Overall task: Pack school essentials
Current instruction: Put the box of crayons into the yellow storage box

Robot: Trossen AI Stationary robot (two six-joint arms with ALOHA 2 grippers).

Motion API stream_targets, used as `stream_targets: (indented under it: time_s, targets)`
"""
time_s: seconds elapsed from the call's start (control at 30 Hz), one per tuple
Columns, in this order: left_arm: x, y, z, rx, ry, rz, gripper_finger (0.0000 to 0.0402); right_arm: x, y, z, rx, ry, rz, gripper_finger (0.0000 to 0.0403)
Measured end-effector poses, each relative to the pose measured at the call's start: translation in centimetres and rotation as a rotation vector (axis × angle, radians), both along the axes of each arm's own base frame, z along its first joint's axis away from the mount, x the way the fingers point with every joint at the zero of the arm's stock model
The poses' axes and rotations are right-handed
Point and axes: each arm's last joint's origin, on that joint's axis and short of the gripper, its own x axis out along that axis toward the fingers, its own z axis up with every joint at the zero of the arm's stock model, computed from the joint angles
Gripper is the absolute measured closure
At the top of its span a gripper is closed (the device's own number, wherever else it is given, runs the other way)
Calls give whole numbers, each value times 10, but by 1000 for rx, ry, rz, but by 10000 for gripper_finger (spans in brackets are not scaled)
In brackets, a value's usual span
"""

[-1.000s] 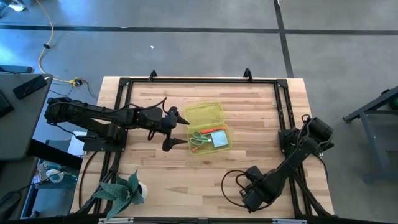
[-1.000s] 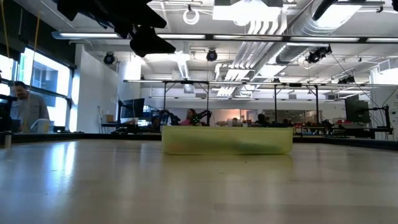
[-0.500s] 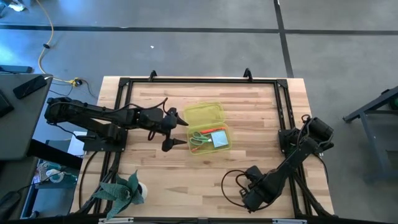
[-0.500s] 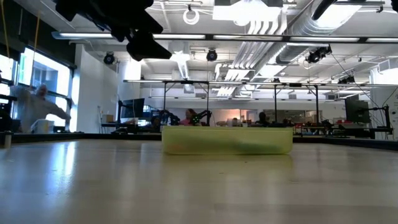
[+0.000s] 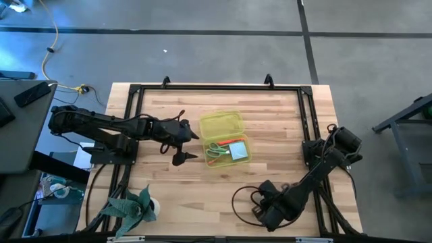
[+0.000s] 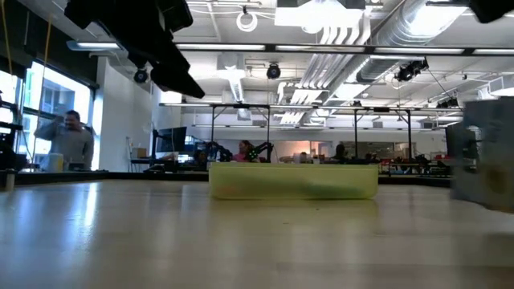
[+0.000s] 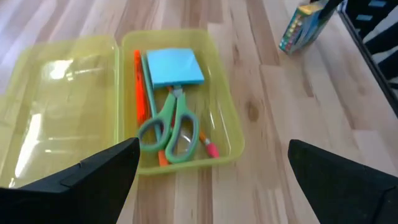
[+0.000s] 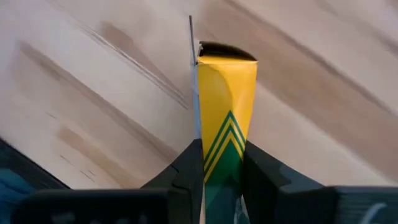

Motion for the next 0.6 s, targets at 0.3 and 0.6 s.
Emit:
stream_targets:
  time_s: [0.3, 0.6]
  targets:
    - [-1, 0, -1, -7, 10, 5, 2, 40, -23, 4, -124, -208, 173, 327]
    - [-3, 0, -3, -46, 39, 33, 2, 68, -53, 14, -401, -260, 401, 329]
